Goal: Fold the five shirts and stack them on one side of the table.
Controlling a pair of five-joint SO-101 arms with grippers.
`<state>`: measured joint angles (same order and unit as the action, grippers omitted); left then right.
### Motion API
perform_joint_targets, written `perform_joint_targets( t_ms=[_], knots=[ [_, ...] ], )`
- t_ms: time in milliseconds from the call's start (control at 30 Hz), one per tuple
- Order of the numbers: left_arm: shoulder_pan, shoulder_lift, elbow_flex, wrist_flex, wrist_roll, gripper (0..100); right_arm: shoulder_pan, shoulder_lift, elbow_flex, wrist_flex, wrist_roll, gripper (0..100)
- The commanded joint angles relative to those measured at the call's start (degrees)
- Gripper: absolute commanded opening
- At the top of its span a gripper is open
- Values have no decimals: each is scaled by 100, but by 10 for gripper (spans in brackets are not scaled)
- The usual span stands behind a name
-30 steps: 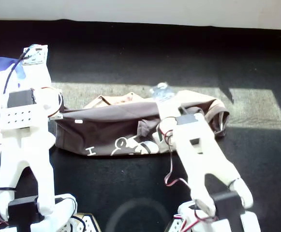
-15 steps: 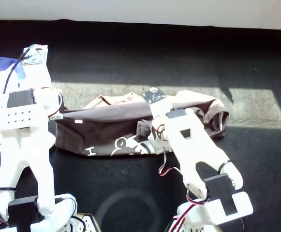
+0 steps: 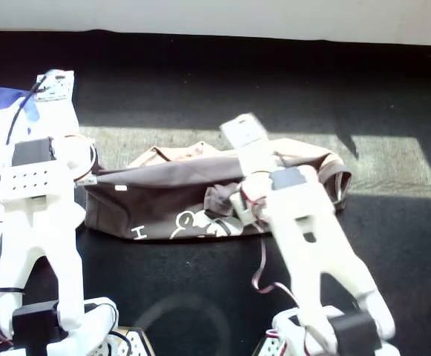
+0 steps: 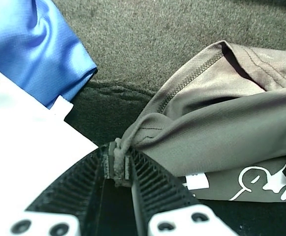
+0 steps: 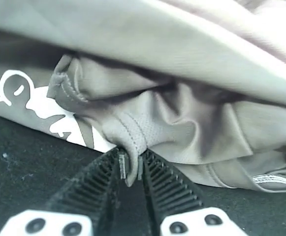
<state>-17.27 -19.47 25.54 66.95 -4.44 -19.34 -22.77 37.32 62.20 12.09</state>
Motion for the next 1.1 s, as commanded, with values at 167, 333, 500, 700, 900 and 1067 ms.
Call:
perform_joint_targets(
  t_ms=[167,333,500,700,900,1067],
  knots=[
    [224,-31,-831,1037,9,8,1789,-1780,-910,22,862,5],
    [690,-13,-2791,2092,18,8,2308,-1666,-2404,48,967,5],
    [831,-13,-4040,2391,18,8,2563,-1068,-3873,171,967,5],
    [813,-66,-4813,2602,18,8,2580,-576,-5675,752,967,5],
    [725,-66,-5587,3182,141,8,2888,-523,-6941,901,976,5],
    [796,-4,-4409,3226,659,8,2949,-479,-6703,1270,976,5]
  ],
)
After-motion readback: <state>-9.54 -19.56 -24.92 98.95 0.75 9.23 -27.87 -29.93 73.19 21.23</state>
